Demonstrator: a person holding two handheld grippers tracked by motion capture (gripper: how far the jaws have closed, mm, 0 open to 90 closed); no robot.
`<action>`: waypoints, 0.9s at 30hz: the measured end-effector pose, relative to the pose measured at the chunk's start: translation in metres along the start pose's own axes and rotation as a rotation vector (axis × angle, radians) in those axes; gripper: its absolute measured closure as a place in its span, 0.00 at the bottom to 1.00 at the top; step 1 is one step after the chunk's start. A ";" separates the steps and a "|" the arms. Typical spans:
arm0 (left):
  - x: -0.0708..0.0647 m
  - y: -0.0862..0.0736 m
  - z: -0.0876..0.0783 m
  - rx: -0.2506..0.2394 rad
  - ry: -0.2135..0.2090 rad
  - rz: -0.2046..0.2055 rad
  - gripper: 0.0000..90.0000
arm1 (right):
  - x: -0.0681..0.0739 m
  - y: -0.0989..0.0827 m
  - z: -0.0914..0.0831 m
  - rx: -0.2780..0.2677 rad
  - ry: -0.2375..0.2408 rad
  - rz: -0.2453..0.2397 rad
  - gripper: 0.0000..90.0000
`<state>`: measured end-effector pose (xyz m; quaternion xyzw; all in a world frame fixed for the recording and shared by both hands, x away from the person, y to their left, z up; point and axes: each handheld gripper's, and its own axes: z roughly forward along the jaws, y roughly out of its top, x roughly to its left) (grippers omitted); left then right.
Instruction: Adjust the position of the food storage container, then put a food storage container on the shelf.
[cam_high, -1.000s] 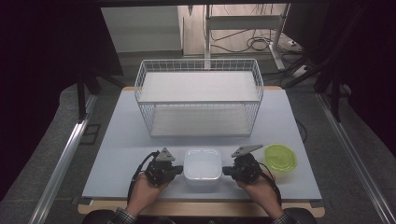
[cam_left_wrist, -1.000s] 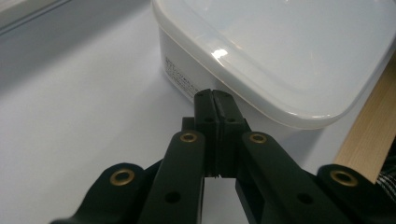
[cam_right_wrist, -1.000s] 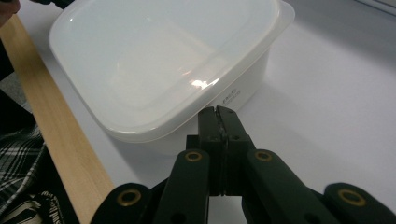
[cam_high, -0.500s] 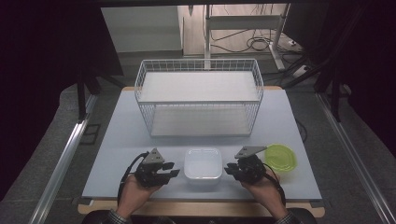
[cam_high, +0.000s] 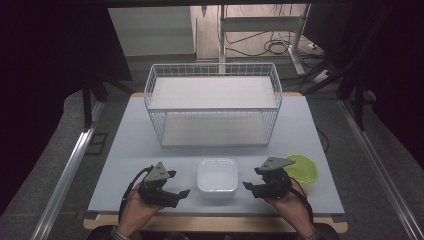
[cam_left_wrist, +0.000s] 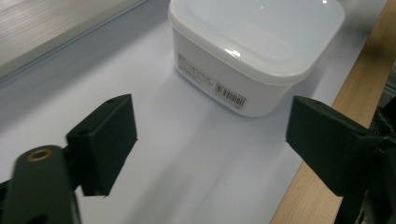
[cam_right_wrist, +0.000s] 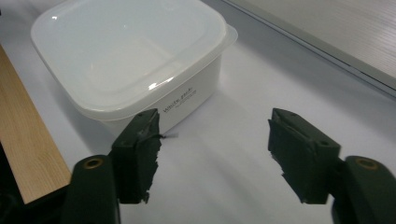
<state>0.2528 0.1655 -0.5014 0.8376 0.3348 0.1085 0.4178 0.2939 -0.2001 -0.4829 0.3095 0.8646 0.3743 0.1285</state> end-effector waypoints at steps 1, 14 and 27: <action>0.000 0.000 0.000 0.001 0.003 0.009 0.15 | 0.000 0.000 0.000 0.000 0.002 -0.003 0.34; 0.002 0.000 0.006 -0.065 -0.047 -0.024 0.03 | 0.000 0.002 0.003 -0.052 0.041 0.013 0.16; -0.002 0.014 0.014 -0.040 -0.075 -0.042 0.03 | 0.007 0.009 0.007 -0.074 0.066 0.026 0.04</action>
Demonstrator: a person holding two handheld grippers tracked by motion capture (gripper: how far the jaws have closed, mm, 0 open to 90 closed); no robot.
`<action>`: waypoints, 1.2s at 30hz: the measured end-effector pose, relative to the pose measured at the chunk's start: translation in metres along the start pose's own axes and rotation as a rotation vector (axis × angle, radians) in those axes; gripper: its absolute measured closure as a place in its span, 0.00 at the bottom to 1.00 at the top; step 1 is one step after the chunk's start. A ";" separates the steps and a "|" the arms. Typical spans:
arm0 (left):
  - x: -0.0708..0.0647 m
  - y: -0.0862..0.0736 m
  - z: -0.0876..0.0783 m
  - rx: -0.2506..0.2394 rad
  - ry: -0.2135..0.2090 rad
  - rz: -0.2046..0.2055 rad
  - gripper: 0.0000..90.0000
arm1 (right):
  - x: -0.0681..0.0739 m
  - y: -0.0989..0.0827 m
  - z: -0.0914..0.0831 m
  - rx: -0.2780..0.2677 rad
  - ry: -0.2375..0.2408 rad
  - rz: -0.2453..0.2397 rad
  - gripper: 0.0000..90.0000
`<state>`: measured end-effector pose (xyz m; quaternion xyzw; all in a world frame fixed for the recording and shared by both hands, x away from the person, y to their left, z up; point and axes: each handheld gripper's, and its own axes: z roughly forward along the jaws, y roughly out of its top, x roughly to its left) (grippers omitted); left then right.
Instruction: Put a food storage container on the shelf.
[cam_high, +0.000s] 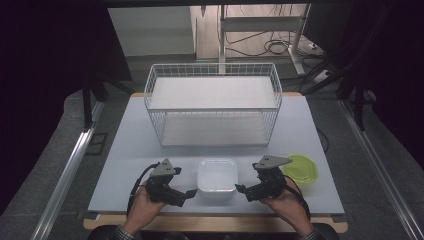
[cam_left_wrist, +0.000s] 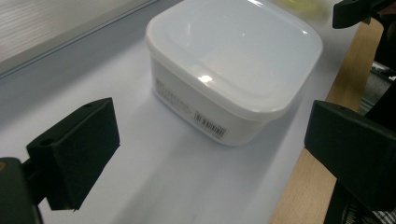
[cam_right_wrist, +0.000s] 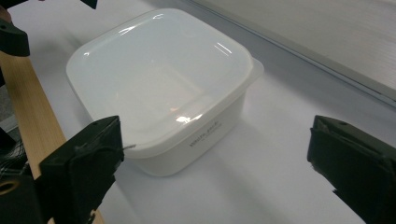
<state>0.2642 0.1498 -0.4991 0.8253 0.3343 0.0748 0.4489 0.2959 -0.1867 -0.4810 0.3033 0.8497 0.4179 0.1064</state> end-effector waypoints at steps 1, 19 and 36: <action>-0.001 0.002 0.002 0.004 -0.003 0.008 0.03 | 0.001 0.001 0.001 0.005 0.009 0.012 0.04; 0.019 0.023 0.041 0.064 -0.201 -0.065 0.05 | -0.007 0.013 0.030 0.099 0.150 0.140 0.16; 0.018 0.023 0.027 0.110 -0.173 -0.141 0.43 | -0.006 0.017 0.017 0.130 0.168 0.259 0.62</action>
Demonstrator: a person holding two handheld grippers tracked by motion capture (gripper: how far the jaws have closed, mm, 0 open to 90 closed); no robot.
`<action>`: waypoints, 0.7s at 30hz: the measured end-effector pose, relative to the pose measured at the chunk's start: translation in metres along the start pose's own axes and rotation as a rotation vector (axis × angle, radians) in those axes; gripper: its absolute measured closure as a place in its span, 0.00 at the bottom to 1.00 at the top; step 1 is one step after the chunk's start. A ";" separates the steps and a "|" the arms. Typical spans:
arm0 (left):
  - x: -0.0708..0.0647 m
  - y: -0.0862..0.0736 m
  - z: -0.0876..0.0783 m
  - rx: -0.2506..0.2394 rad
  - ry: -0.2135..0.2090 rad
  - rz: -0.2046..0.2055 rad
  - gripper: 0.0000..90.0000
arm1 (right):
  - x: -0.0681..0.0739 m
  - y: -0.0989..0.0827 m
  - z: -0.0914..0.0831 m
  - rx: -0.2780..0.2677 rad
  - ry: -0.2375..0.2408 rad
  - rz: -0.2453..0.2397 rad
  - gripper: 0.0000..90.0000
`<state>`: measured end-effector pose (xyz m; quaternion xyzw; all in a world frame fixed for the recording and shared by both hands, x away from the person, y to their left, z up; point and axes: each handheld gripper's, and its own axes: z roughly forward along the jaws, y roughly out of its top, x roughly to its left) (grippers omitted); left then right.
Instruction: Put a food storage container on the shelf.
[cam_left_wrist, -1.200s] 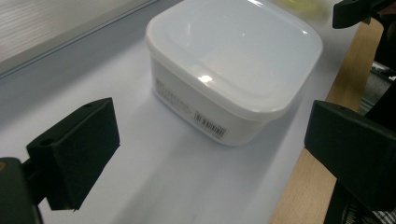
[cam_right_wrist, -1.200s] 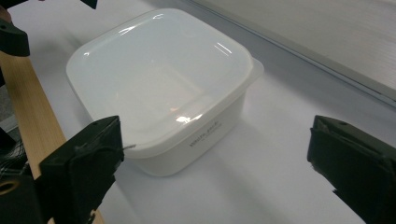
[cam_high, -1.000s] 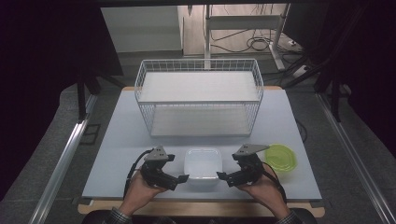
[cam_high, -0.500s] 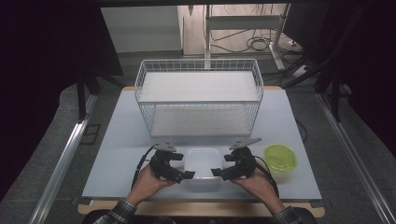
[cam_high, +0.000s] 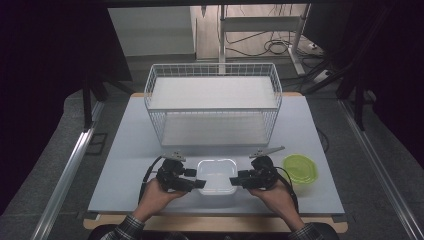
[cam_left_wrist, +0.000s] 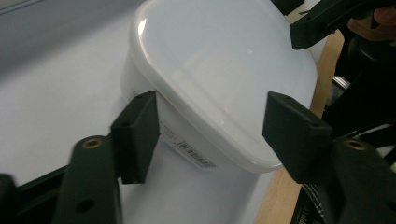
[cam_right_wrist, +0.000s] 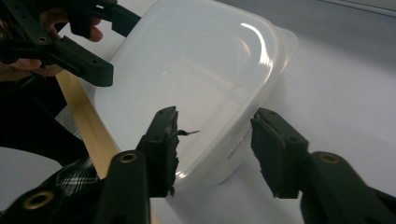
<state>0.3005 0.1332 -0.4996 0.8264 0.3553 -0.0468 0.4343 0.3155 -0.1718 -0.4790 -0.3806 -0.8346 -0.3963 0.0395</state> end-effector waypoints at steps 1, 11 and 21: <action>-0.004 -0.003 -0.004 -0.008 0.013 -0.018 0.46 | 0.001 -0.001 -0.002 -0.006 0.000 0.011 0.65; -0.016 -0.017 -0.009 -0.036 0.013 -0.126 0.57 | 0.015 -0.010 -0.010 -0.036 -0.028 0.066 0.76; -0.022 -0.018 -0.015 -0.085 0.045 -0.153 0.78 | 0.011 -0.017 -0.012 -0.083 -0.023 0.127 0.82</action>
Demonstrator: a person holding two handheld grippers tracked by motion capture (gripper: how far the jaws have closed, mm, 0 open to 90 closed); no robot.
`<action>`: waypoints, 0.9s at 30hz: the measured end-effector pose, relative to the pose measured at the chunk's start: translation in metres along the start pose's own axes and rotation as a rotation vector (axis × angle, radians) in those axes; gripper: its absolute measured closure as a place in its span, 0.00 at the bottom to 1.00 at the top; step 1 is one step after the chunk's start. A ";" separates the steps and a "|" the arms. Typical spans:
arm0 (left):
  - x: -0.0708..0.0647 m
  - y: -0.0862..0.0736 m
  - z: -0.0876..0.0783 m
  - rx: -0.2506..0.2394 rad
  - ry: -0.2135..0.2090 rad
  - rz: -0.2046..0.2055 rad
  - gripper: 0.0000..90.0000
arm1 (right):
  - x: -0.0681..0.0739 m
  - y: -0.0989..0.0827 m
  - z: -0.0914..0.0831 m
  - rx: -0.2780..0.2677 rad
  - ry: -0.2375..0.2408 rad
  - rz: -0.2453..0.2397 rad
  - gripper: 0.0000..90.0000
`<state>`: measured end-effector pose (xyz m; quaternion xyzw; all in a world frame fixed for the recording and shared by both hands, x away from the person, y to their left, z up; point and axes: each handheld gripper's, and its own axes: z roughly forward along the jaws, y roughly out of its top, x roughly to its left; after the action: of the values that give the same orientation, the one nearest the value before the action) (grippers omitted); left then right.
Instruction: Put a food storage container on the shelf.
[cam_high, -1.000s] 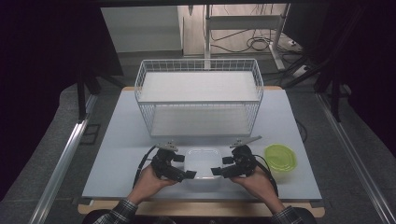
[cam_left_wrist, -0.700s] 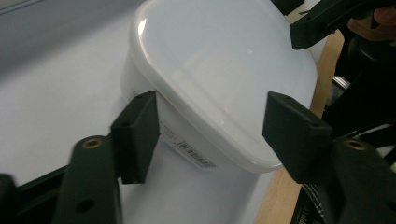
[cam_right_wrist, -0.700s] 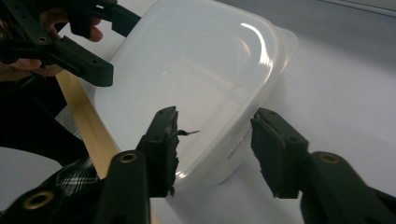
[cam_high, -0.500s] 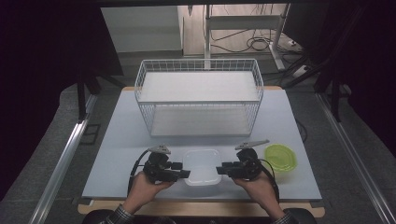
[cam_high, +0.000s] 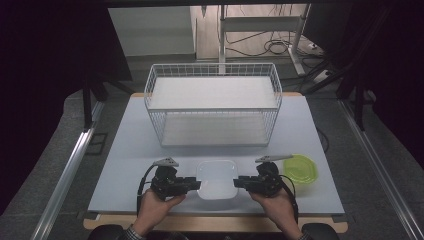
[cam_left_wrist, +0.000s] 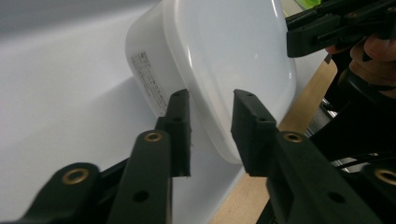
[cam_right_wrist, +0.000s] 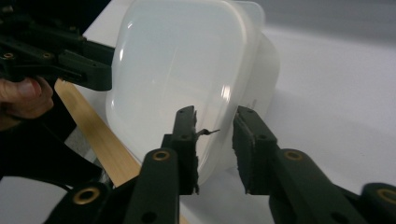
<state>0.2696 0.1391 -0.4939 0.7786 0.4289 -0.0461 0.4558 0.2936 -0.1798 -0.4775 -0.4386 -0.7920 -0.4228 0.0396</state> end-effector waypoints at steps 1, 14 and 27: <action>0.000 0.000 0.000 -0.001 -0.002 -0.003 0.79 | -0.001 0.000 -0.001 -0.005 0.002 0.007 0.83; 0.000 0.000 0.002 -0.037 0.046 -0.004 0.87 | 0.004 0.000 -0.002 -0.055 -0.058 -0.040 0.88; -0.006 0.019 -0.010 -0.109 0.084 0.034 0.88 | 0.008 0.014 -0.010 -0.127 -0.055 -0.085 0.88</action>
<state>0.2758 0.1386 -0.4729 0.7608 0.4364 0.0176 0.4800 0.2959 -0.1781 -0.4586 -0.4176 -0.7825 -0.4611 -0.0281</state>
